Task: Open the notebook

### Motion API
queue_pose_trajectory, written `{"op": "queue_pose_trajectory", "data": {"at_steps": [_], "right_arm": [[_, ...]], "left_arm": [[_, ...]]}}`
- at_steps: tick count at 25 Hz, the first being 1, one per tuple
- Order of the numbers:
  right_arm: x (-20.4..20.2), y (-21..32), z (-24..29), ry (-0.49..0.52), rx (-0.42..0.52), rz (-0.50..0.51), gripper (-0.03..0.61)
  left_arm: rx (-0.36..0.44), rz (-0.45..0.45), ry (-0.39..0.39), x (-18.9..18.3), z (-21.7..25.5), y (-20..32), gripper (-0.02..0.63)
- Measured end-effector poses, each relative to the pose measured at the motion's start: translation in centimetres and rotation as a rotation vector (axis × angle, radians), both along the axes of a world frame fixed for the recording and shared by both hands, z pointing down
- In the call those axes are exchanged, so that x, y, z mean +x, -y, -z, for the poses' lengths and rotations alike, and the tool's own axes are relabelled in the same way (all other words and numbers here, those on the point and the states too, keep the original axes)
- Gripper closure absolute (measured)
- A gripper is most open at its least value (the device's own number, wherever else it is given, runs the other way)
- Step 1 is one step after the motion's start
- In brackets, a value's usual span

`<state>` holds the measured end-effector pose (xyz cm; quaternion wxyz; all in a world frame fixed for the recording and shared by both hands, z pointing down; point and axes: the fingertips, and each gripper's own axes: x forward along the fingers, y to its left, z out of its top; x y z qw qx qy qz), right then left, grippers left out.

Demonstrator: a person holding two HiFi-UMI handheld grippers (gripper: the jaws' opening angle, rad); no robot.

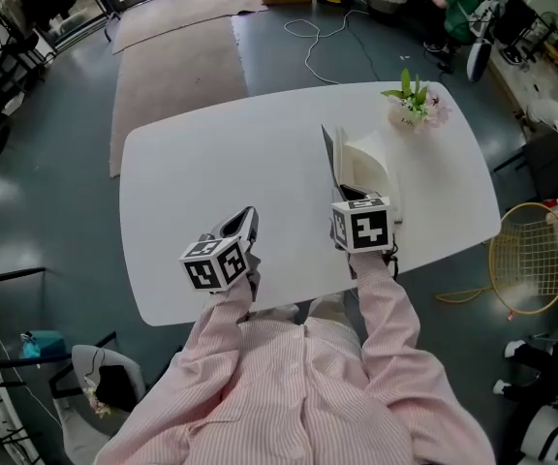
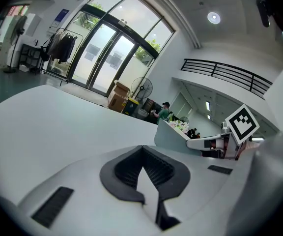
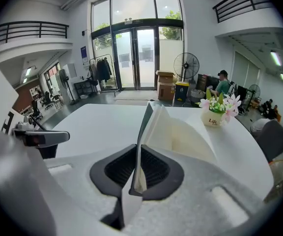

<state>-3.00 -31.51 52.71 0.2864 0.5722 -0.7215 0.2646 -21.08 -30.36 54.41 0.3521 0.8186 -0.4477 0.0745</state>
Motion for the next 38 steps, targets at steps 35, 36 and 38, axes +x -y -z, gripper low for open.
{"op": "queue_pose_trajectory", "data": {"at_steps": [35, 36, 38], "right_arm": [[-9.7, 1.3, -10.5, -0.144, -0.095, 0.107, 0.543], [-9.8, 1.3, -10.7, -0.14, -0.099, 0.105, 0.541], [-9.9, 1.2, -11.0, -0.14, -0.107, 0.106, 0.541]], "left_arm": [[-0.036, 0.12, 0.055, -7.2, -1.8, -0.9, 0.612], [-0.036, 0.119, 0.055, -7.3, -1.8, -0.9, 0.613], [-0.036, 0.116, 0.055, -7.3, -1.8, -1.0, 0.612]]}}
